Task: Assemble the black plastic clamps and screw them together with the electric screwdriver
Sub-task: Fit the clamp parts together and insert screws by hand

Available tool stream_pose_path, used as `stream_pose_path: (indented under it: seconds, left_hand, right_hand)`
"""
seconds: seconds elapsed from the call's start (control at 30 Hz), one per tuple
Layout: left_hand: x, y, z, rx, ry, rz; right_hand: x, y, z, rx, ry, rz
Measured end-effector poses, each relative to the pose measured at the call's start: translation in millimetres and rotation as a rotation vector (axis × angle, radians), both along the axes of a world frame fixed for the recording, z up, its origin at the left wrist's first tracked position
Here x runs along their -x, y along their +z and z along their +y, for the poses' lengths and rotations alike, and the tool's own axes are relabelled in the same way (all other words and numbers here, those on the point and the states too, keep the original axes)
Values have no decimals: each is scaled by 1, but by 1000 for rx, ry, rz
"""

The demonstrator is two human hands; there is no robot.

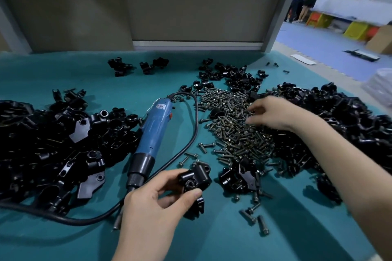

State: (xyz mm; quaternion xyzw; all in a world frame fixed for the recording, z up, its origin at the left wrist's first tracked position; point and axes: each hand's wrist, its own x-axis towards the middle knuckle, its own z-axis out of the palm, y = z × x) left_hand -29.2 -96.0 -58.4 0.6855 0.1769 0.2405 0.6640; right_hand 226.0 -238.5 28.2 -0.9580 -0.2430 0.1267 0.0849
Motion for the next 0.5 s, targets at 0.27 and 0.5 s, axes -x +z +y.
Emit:
stream_pose_path:
  seconds: [0.27,0.5]
  left_hand:
    - [-2,-1,-2,34,37,-18]
    - [-3,4,-7,38,24,10]
  right_hand:
    - [9,-41,22,264,22,84]
    - [44,-72,59,133,116,-68]
